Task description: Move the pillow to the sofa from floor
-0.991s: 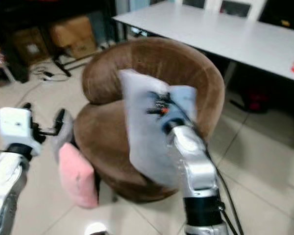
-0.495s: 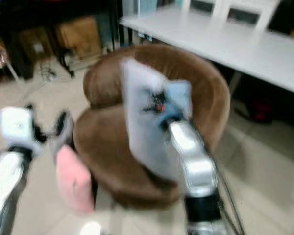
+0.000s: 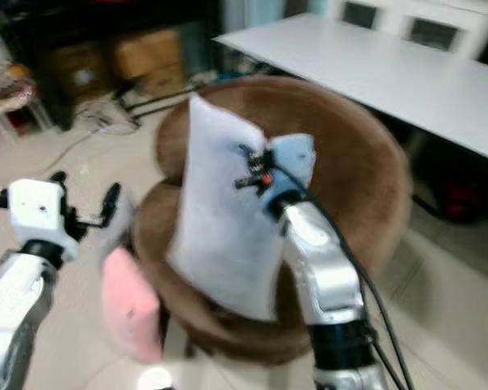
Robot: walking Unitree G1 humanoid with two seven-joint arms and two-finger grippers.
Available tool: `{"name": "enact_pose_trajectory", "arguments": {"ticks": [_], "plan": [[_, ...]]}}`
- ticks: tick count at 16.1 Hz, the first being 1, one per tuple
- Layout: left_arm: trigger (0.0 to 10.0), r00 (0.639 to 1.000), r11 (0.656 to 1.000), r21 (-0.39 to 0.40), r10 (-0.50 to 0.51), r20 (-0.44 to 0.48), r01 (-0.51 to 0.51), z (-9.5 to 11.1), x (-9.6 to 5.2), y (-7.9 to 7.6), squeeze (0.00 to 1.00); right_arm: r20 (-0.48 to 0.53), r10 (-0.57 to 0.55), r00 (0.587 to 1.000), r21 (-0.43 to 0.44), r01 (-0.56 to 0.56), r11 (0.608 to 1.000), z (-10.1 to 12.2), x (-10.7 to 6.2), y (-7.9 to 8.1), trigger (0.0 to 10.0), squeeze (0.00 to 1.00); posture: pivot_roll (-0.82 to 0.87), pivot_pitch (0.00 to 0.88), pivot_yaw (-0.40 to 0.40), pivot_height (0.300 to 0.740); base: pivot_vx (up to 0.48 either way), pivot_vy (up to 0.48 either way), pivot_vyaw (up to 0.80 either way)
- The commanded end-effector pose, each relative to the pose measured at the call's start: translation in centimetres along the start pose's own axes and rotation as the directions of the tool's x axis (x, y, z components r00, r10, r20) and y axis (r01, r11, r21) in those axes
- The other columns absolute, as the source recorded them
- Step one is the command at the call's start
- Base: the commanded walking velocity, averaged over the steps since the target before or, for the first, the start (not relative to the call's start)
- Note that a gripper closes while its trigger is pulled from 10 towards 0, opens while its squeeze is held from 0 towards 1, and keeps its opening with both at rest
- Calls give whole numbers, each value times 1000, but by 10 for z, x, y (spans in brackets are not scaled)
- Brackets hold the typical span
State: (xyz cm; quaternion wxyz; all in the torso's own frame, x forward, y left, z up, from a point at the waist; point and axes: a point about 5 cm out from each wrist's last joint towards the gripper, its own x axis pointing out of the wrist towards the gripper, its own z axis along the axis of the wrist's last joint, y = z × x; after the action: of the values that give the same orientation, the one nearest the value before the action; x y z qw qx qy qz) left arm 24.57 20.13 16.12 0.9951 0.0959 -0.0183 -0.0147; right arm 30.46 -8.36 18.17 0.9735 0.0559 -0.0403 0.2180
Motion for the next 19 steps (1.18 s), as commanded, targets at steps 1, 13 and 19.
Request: {"name": "enact_pose_trajectory", "arguments": {"ticks": [1,13,19], "plan": [[10000,1000,1000,5,-11,15,11,4,0,-2,0,70,16,997,-27,-15,1000,14,1,-1,10000,0,-15,0,16,740,319,0,0],[10000,1000,999,22,-30,-4,30,1,-2,-4,0,48,33,998,2,-33,999,15,10,3,10000,0,1,0,3,740,314,0,0],[10000,989,989,53,-138,-56,141,-6,-15,-8,0,-81,-16,997,82,23,996,2,31,8,10000,0,26,0,-17,740,0,0,0]]}}
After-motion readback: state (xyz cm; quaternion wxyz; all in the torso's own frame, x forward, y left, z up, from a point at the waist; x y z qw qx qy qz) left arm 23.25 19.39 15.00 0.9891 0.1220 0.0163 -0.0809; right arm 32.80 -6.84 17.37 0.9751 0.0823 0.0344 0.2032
